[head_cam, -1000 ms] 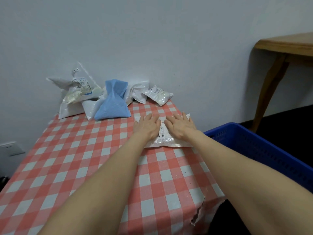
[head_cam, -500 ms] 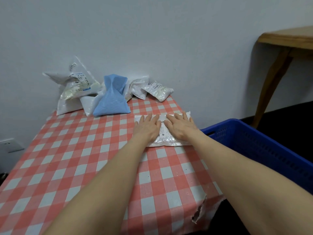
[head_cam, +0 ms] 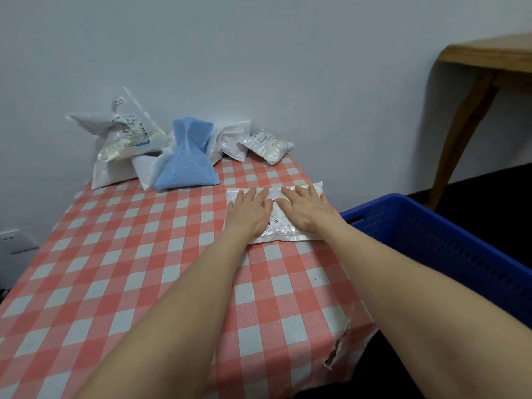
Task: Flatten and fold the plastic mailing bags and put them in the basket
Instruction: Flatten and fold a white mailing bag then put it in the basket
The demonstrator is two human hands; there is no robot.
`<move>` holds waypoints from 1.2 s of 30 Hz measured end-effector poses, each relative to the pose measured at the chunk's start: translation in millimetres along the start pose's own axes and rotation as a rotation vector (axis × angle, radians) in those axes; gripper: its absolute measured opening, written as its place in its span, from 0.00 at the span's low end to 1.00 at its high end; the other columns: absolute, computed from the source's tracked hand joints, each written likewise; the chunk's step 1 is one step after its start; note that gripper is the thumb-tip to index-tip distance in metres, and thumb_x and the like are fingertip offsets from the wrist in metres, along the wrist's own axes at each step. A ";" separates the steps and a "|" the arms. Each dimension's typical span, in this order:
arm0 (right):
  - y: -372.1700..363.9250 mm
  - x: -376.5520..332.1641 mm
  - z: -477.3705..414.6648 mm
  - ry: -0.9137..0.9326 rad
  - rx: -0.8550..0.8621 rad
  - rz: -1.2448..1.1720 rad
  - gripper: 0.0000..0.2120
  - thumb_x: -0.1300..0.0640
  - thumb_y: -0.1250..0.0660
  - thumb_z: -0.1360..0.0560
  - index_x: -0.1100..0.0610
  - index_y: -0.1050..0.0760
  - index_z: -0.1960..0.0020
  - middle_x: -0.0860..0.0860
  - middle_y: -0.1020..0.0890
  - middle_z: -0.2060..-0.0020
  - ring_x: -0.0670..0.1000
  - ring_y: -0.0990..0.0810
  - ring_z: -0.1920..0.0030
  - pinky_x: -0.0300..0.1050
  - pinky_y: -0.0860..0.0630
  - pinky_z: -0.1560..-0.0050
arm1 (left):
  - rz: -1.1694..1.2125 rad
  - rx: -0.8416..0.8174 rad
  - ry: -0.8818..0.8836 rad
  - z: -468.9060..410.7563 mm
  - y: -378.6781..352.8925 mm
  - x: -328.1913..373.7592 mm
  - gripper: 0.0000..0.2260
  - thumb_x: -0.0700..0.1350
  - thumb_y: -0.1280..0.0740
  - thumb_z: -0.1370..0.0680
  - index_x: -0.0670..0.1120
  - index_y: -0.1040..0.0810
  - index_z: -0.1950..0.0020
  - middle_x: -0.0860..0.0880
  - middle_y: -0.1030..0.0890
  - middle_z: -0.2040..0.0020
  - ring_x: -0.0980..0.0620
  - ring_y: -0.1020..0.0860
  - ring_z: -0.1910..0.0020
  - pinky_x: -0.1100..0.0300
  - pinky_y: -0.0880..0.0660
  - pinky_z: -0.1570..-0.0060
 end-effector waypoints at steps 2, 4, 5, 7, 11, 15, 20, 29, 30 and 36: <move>-0.6 0.3 -0.7 -0.003 0.002 0.003 0.27 0.40 0.58 0.19 0.46 0.53 0.21 0.51 0.52 0.21 0.56 0.60 0.22 0.58 0.59 0.24 | 0.003 0.003 -0.001 0.2 -0.6 0.2 0.23 0.54 0.56 0.17 0.54 0.50 0.21 0.49 0.50 0.21 0.45 0.54 0.22 0.44 0.53 0.25; -1.0 0.5 -1.3 -0.001 0.005 0.003 0.27 0.40 0.59 0.19 0.45 0.53 0.21 0.51 0.51 0.21 0.56 0.59 0.22 0.58 0.59 0.24 | 0.007 0.005 0.000 0.1 -0.7 -0.1 0.23 0.53 0.56 0.17 0.54 0.50 0.21 0.49 0.50 0.21 0.45 0.54 0.22 0.44 0.53 0.25; -1.6 0.5 -1.3 0.001 0.007 0.002 0.27 0.40 0.58 0.19 0.46 0.52 0.21 0.51 0.51 0.21 0.56 0.59 0.22 0.58 0.59 0.24 | 0.008 0.005 0.000 0.2 -0.8 -0.2 0.23 0.53 0.56 0.17 0.54 0.50 0.21 0.49 0.50 0.21 0.45 0.54 0.22 0.44 0.53 0.25; -2.3 0.7 -1.8 0.001 0.011 0.002 0.27 0.40 0.58 0.19 0.46 0.52 0.21 0.51 0.51 0.21 0.56 0.58 0.22 0.58 0.58 0.24 | 0.011 0.007 -0.001 -0.3 -1.2 -0.4 0.23 0.53 0.56 0.17 0.54 0.50 0.21 0.49 0.50 0.21 0.45 0.54 0.22 0.44 0.53 0.25; -3.1 1.3 -2.9 0.001 0.020 0.008 0.27 0.39 0.58 0.19 0.45 0.52 0.21 0.50 0.50 0.21 0.56 0.56 0.22 0.59 0.58 0.24 | 0.018 0.021 0.002 -0.6 -2.7 -0.8 0.23 0.54 0.56 0.17 0.54 0.49 0.22 0.49 0.50 0.21 0.45 0.53 0.22 0.44 0.54 0.25; -5.2 2.1 -3.4 0.001 0.037 0.013 0.27 0.39 0.58 0.19 0.45 0.52 0.21 0.50 0.49 0.21 0.56 0.55 0.22 0.59 0.57 0.24 | 0.013 0.051 0.001 -0.5 -4.5 -0.6 0.23 0.54 0.56 0.17 0.54 0.49 0.22 0.48 0.49 0.21 0.45 0.53 0.22 0.45 0.53 0.25; -6.3 2.3 -4.3 0.003 0.052 0.011 0.27 0.39 0.58 0.19 0.45 0.51 0.22 0.50 0.48 0.22 0.56 0.54 0.22 0.59 0.57 0.24 | -0.001 0.077 -0.001 -0.4 -5.8 -0.8 0.23 0.53 0.56 0.17 0.54 0.49 0.22 0.48 0.48 0.21 0.45 0.52 0.23 0.45 0.52 0.25; -7.3 1.7 -3.1 -0.002 0.081 0.028 0.27 0.39 0.57 0.19 0.44 0.50 0.22 0.51 0.47 0.22 0.56 0.52 0.22 0.58 0.55 0.24 | -0.010 0.124 0.002 0.0 -9.7 -1.4 0.23 0.54 0.55 0.17 0.54 0.47 0.22 0.48 0.47 0.21 0.45 0.51 0.23 0.45 0.52 0.25; -7.4 1.9 -3.5 -0.003 0.084 0.031 0.27 0.39 0.57 0.19 0.44 0.50 0.22 0.51 0.47 0.22 0.56 0.52 0.22 0.58 0.55 0.24 | -0.011 0.128 0.001 -0.2 -10.1 -1.3 0.23 0.54 0.55 0.17 0.54 0.47 0.22 0.48 0.47 0.21 0.46 0.50 0.23 0.45 0.52 0.25; -8.6 2.4 -4.5 -0.007 0.077 0.027 0.27 0.39 0.57 0.19 0.44 0.50 0.22 0.50 0.47 0.22 0.56 0.52 0.22 0.58 0.56 0.24 | -0.003 0.136 0.008 -0.6 -9.5 -1.3 0.23 0.54 0.54 0.17 0.54 0.46 0.22 0.48 0.47 0.22 0.46 0.50 0.23 0.46 0.52 0.25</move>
Point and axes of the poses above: each hand's wrist, its own z-axis away from the middle knuckle, its own y-axis out of the back of the hand, x = y × z, the point moved 3 cm from there along -z, towards the middle knuckle
